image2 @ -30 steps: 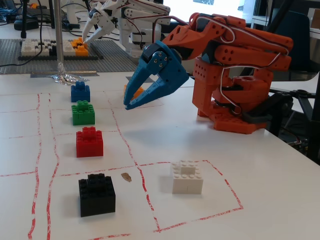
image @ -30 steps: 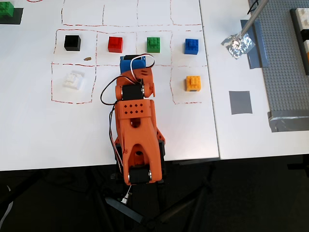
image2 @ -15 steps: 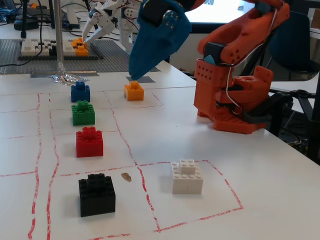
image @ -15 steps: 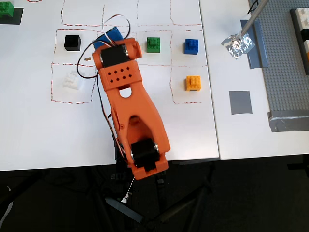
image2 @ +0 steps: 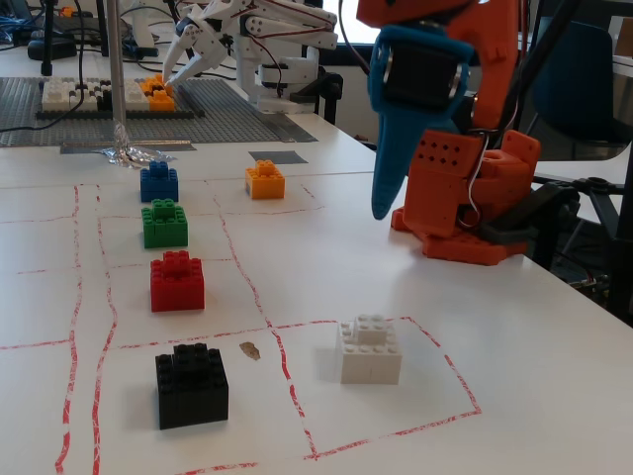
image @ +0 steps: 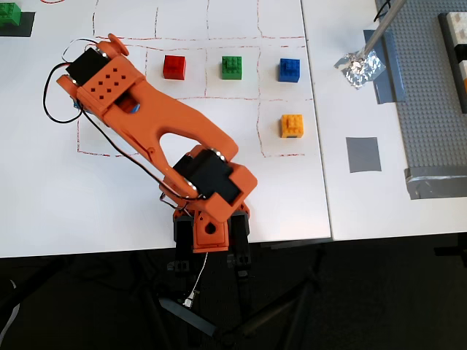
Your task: Grab the block and put it in the grey marker
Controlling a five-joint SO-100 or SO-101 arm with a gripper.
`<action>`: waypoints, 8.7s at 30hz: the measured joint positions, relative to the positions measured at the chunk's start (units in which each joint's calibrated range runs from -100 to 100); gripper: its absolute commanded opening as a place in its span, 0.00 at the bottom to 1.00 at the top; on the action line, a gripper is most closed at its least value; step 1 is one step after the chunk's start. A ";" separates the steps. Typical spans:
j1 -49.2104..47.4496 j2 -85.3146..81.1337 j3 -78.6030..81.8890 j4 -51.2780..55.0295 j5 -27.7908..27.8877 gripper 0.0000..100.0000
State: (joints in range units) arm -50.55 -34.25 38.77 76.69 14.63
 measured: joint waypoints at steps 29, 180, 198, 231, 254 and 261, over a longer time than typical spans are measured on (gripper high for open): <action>-2.39 22.43 -6.31 -5.95 -0.10 0.38; 138.58 60.42 -47.16 -7.56 30.04 0.11; 141.67 61.19 -47.52 -8.44 31.01 0.44; 100.10 -1.12 -13.89 15.84 18.02 0.00; 52.84 -48.39 46.44 -18.97 -13.92 0.00; 51.65 -59.39 58.43 -22.67 -14.21 0.00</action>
State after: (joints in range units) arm 1.10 -93.64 97.20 54.02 0.42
